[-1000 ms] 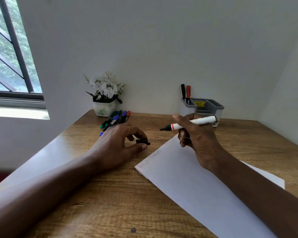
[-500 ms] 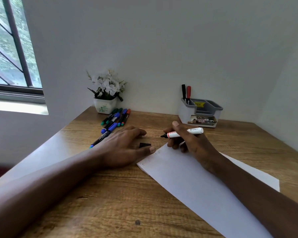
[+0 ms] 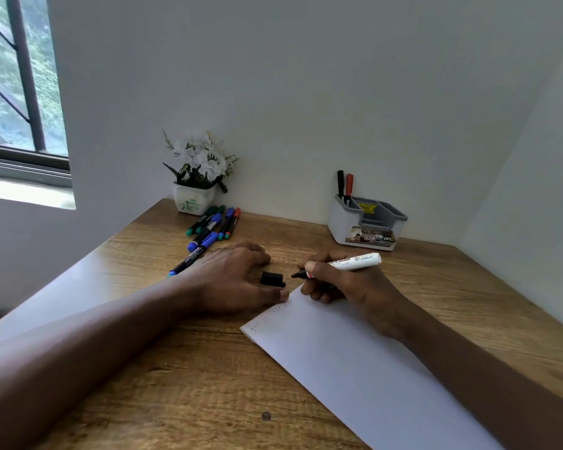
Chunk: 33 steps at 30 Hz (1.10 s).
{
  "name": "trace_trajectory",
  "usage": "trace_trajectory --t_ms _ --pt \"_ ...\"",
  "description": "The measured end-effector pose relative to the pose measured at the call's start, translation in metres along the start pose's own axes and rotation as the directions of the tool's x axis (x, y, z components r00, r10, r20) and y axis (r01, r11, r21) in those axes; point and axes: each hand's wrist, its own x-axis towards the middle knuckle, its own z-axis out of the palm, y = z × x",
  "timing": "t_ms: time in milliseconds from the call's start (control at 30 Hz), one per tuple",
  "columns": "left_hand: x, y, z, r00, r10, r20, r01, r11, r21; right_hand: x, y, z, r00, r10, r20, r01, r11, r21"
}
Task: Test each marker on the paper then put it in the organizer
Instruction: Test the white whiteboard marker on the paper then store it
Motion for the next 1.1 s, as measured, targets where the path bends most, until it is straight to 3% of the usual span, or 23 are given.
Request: trace_trajectory --t_ms 100,200,400,633,1100 --pt "0.000 0.000 0.000 1.000 0.000 0.001 0.000 1.000 -0.006 -0.001 0.000 -0.005 0.992 -0.011 0.124 0.016 0.999 -0.039" --pt "0.001 -0.001 0.000 1.000 -0.002 0.010 0.002 1.000 -0.017 0.000 0.003 -0.008 0.987 -0.001 0.160 0.008 0.999 -0.044" --pt "0.003 -0.002 -0.001 1.000 -0.013 0.028 0.014 0.999 -0.032 -0.001 0.008 0.000 0.993 -0.105 0.049 0.111 0.984 -0.142" --pt "0.004 -0.005 0.001 1.000 -0.005 0.009 0.005 1.000 -0.029 -0.003 0.008 0.002 0.987 -0.150 0.063 0.161 0.961 -0.226" --pt "0.003 -0.005 0.000 1.000 -0.014 0.023 0.015 0.999 -0.041 -0.002 0.008 0.002 0.982 -0.177 0.058 0.186 0.955 -0.233"
